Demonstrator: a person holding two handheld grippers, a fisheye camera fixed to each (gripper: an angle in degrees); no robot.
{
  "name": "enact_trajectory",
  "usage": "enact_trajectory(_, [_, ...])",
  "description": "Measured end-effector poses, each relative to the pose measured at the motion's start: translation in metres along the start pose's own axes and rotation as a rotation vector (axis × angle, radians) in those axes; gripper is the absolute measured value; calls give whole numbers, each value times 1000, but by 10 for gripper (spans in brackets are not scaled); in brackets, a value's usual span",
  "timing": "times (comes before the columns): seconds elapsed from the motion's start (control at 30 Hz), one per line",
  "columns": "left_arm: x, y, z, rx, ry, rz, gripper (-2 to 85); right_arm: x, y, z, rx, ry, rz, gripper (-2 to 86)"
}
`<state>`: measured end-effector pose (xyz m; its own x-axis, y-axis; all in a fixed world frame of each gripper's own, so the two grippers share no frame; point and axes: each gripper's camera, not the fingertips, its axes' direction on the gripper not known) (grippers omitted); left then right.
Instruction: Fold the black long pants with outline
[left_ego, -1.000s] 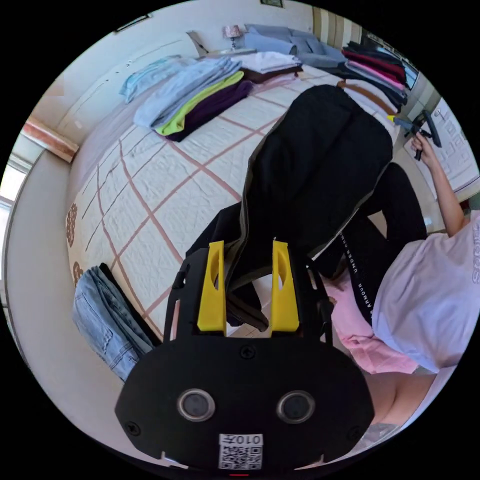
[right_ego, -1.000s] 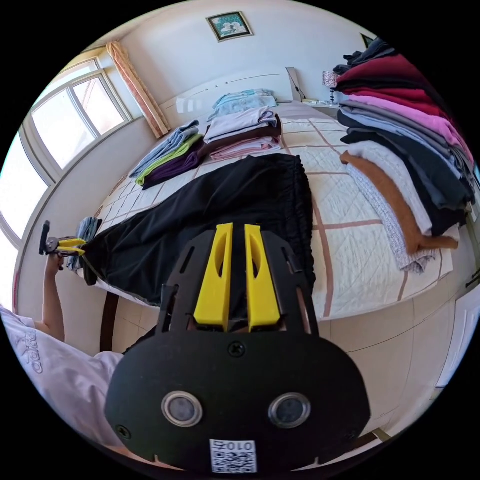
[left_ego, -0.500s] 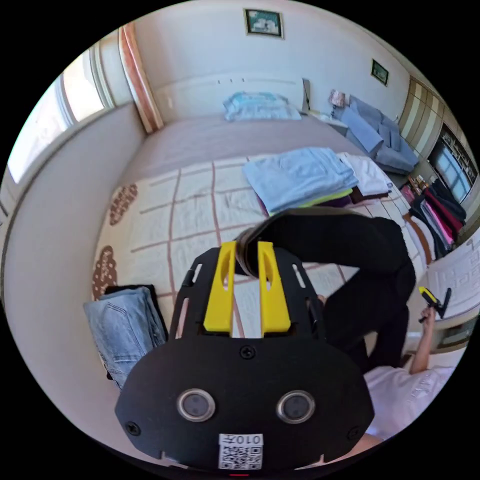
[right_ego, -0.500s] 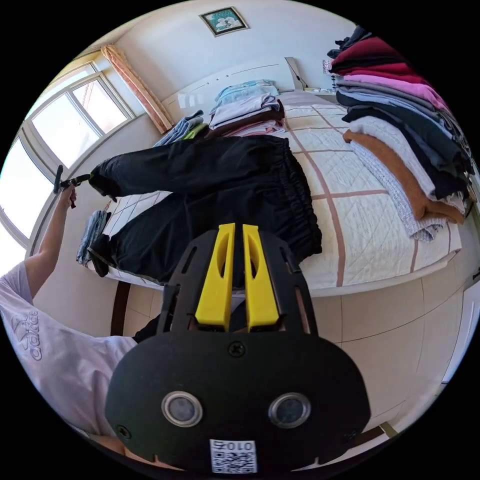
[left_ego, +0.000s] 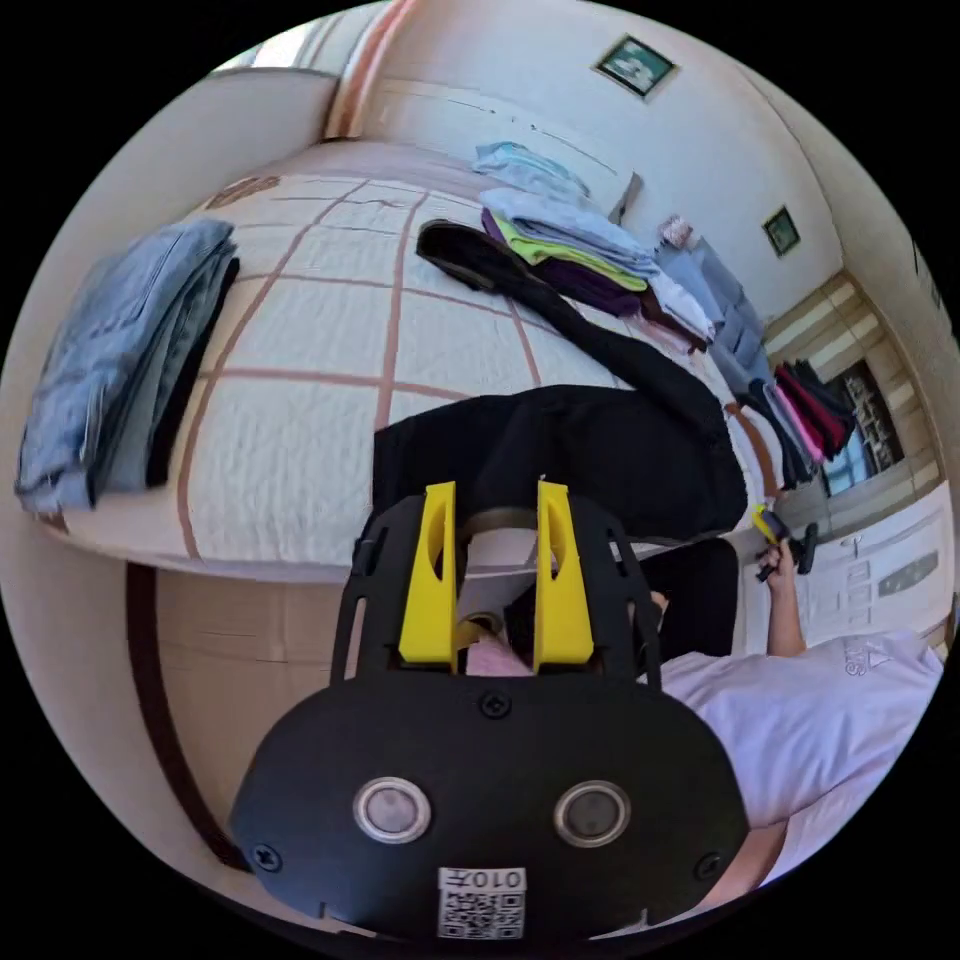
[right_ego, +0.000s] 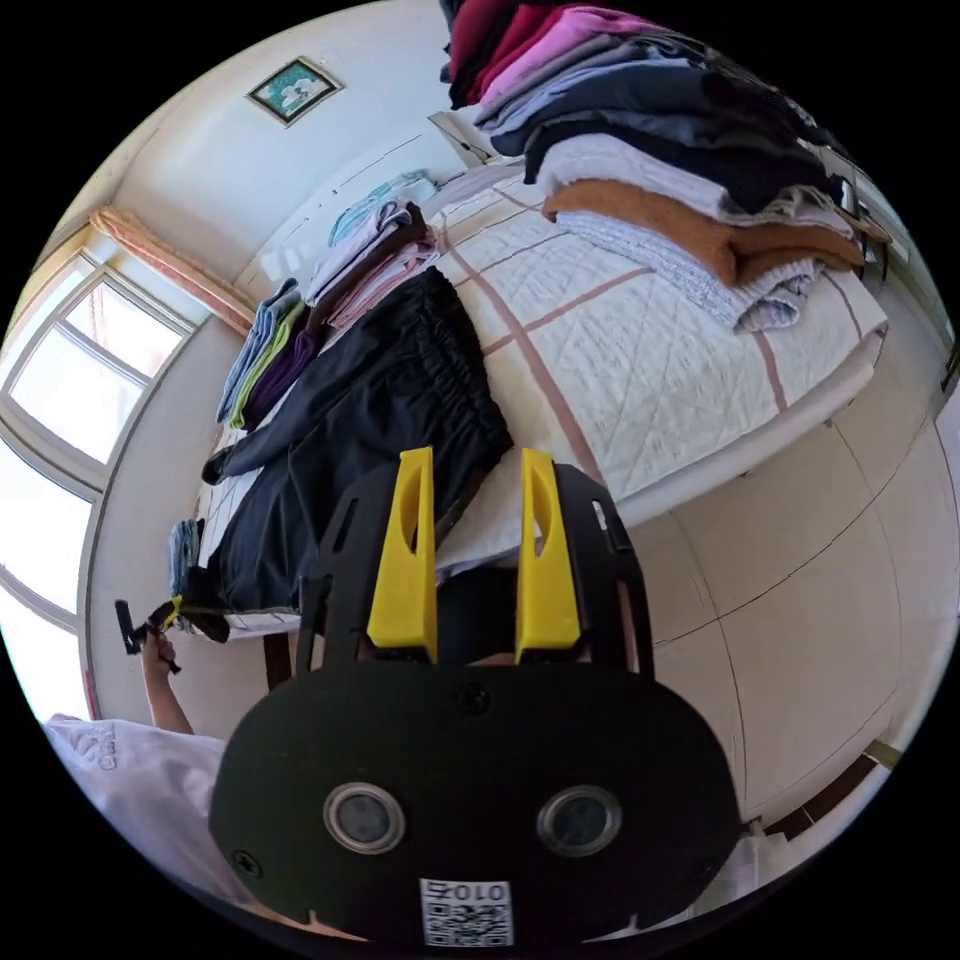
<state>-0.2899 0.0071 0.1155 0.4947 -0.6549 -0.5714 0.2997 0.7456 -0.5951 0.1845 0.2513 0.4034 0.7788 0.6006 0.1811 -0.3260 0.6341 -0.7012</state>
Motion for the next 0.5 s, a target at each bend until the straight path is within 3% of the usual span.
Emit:
enact_trajectory(0.17, [-110, 86, -34, 149, 412, -245, 118, 14, -14, 17, -72, -78, 8, 128])
enact_trajectory(0.33, [-151, 102, -37, 107, 533, -310, 120, 17, -18, 11, -82, 0, 32, 98])
enact_trajectory(0.5, [-188, 114, -52, 117, 723, -347, 120, 39, -16, -17, -88, -119, 16, 47])
